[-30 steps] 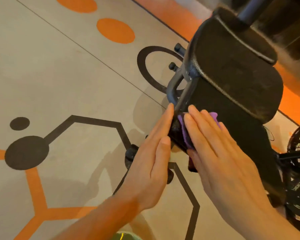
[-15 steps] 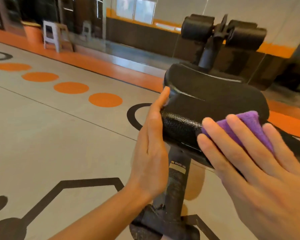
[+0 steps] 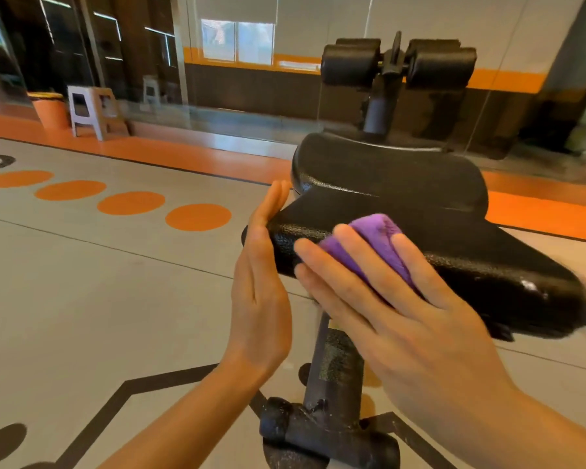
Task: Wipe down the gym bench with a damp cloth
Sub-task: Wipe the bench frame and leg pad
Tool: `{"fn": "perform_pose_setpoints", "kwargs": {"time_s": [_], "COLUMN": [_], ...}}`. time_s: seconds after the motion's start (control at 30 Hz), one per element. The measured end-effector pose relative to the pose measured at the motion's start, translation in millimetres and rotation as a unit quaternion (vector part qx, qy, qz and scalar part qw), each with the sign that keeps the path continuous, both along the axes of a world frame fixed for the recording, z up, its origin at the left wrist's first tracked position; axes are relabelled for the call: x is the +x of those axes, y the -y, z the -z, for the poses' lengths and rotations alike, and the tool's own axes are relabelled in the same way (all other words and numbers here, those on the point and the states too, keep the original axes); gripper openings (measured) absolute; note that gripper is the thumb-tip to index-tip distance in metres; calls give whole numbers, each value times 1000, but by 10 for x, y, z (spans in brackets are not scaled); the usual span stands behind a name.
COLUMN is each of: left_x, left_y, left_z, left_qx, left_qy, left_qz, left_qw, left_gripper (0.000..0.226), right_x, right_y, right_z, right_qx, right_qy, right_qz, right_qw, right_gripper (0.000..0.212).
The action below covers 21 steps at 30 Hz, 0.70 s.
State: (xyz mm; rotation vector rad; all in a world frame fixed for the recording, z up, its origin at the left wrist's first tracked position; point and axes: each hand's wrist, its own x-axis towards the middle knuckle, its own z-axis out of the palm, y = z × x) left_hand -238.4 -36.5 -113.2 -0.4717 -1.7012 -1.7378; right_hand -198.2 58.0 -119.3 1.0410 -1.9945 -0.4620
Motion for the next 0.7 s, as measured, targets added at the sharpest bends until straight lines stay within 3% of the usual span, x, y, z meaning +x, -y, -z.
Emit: {"fn": "perform_pose_setpoints", "kwargs": {"time_s": [0.03, 0.1, 0.13, 0.27, 0.47, 0.57, 0.7], "left_x": [8, 7, 20, -50, -111, -96, -49], "left_y": [1, 77, 109, 199, 114, 146, 60], "left_z": [-7, -20, -40, -15, 31, 25, 7], "left_qx": [0, -54, -104, -344, -353, -362, -337], "left_qy": [17, -8, -39, -175, -183, -173, -156], "left_qz": [-6, -45, -74, -168, -189, -208, -210], "left_qw": [1000, 998, 991, 907, 898, 892, 904], "left_gripper": [50, 48, 48, 46, 47, 48, 48], "right_x": [7, 15, 18, 157, 45, 197, 321], "right_y": [-280, -609, -788, -1164, -616, -1120, -1168], "right_z": [-183, -275, -268, -150, -379, -341, -335], "right_qx": [23, -2, -1, -23, -84, -67, -147], "right_qy": [42, 21, 12, 44, 14, 4, 5], "right_qz": [61, 152, 147, 175, 151, 200, 227], "right_qw": [997, 988, 989, 983, 985, 977, 963], "right_gripper": [57, 56, 53, 69, 59, 63, 63]}}
